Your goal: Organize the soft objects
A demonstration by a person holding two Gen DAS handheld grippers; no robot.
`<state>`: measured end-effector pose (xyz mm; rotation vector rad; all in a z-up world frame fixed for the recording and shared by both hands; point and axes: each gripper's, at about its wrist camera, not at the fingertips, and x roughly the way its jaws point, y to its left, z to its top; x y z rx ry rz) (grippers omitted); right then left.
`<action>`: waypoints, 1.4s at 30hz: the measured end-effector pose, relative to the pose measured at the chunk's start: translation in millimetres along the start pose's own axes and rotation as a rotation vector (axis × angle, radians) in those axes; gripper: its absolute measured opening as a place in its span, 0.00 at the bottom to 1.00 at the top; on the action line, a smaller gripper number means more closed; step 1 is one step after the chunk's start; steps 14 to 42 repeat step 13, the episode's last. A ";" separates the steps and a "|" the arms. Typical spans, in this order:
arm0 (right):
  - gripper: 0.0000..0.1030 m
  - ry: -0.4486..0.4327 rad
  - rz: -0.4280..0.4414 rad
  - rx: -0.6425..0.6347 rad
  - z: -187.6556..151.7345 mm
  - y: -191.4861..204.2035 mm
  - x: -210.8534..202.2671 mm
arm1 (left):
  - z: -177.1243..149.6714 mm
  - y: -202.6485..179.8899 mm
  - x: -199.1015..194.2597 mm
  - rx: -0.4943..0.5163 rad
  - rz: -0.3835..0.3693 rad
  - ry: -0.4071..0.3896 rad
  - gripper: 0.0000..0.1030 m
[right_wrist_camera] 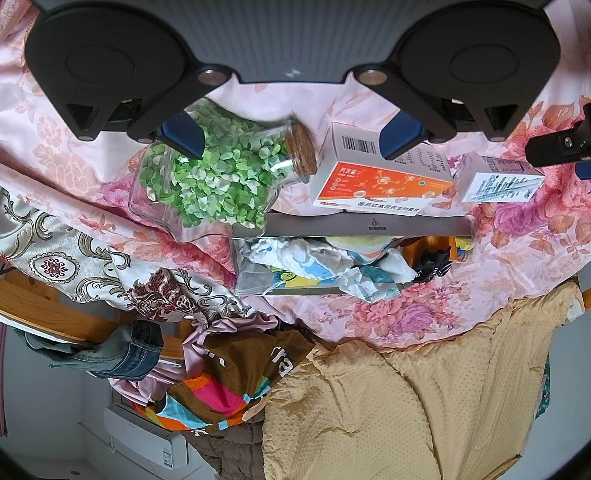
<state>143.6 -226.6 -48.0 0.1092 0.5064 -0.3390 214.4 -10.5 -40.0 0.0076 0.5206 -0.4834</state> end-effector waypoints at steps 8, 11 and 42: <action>1.00 0.001 0.001 0.001 -0.2 0.1 0.1 | -0.5 0.9 0.4 0.002 0.005 0.004 0.99; 1.00 0.002 0.001 0.002 -0.3 0.0 0.3 | -0.8 1.0 0.0 0.004 0.003 0.004 0.99; 1.00 0.006 0.002 0.003 -1.7 0.9 1.8 | -1.4 1.6 1.2 0.006 0.002 0.006 0.99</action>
